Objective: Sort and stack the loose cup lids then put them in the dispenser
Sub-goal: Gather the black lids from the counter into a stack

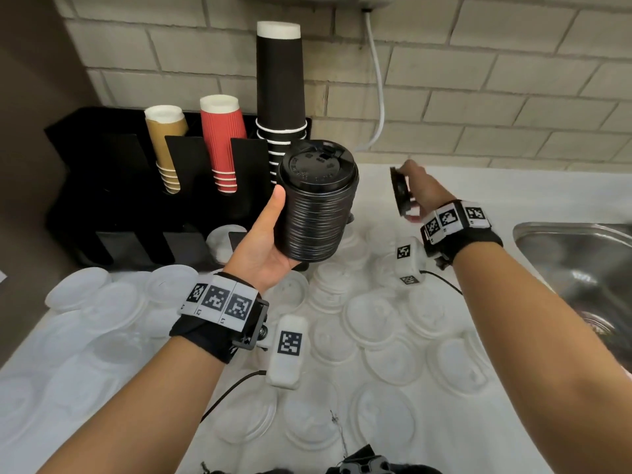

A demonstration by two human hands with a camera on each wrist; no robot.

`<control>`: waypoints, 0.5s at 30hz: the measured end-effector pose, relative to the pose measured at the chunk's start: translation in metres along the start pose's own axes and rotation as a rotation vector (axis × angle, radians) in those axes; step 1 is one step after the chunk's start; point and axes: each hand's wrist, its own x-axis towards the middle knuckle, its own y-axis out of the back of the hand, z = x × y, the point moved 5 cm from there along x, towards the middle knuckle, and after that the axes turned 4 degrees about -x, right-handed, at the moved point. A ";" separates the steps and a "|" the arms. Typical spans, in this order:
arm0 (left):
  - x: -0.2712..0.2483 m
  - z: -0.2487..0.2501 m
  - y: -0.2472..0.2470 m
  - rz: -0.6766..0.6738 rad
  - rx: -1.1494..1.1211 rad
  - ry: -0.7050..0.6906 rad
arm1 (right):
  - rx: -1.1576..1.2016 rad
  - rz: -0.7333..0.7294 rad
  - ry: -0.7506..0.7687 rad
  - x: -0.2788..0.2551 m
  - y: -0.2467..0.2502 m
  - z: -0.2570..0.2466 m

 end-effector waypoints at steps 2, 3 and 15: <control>-0.003 -0.003 0.002 -0.003 -0.029 0.024 | 0.270 -0.065 0.087 -0.015 -0.005 -0.011; -0.004 -0.005 0.002 -0.005 -0.034 0.029 | 0.370 -0.140 0.156 -0.024 -0.009 -0.020; -0.024 -0.020 0.013 0.387 0.142 0.027 | -0.463 -0.462 0.702 -0.126 -0.058 -0.088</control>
